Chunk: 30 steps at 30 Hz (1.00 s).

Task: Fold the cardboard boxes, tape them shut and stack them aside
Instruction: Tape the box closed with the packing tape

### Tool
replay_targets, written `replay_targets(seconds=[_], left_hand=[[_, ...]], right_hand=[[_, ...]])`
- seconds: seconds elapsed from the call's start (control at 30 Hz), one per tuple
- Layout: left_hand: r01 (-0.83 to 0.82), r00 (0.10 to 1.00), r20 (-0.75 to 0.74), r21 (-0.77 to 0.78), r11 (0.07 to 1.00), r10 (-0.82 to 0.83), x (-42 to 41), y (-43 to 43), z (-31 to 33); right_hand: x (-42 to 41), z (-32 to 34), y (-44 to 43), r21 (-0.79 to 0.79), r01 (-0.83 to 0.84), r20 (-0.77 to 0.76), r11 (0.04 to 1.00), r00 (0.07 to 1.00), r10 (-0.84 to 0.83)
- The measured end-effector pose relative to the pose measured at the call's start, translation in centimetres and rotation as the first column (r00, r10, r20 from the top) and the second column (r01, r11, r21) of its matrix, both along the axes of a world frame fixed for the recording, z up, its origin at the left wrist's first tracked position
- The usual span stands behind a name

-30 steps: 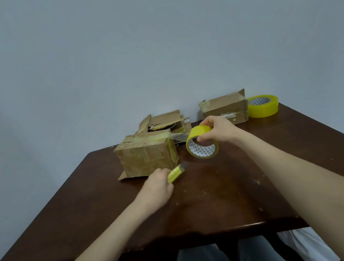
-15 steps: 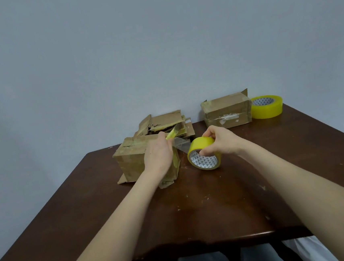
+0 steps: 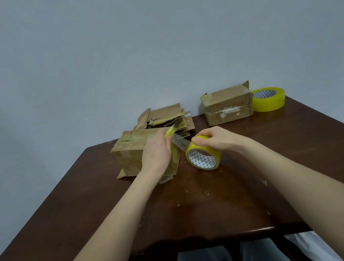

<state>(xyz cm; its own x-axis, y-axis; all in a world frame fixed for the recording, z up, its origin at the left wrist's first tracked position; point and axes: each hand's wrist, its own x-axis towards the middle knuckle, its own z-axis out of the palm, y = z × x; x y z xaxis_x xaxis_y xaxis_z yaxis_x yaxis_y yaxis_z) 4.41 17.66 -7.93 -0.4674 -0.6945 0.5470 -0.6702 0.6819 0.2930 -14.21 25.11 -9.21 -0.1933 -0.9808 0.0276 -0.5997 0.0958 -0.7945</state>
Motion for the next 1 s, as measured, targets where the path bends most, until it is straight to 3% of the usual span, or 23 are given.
replay_targets(seconds=[0.57, 0.77, 1.0], left_hand=[[0.004, 1.0, 0.018, -0.04, 0.999, -0.003, 1.2, 1.1, -0.1], [0.004, 1.0, -0.004, -0.023, 1.0, -0.004, 1.3, 1.0, -0.1], [0.005, 0.999, -0.046, 0.001, 1.0, -0.005, 1.4, 1.2, -0.1]], right_hand=[[3.4, 1.2, -1.4, 0.05, 0.177, -0.29, 0.983, 0.944, -0.155], [3.9, 1.4, -1.1, -0.04, 0.287, -0.257, 0.957, 0.923, -0.288], [4.5, 0.5, -1.0, -0.15, 0.397, -0.111, 0.906, 0.903, -0.414]])
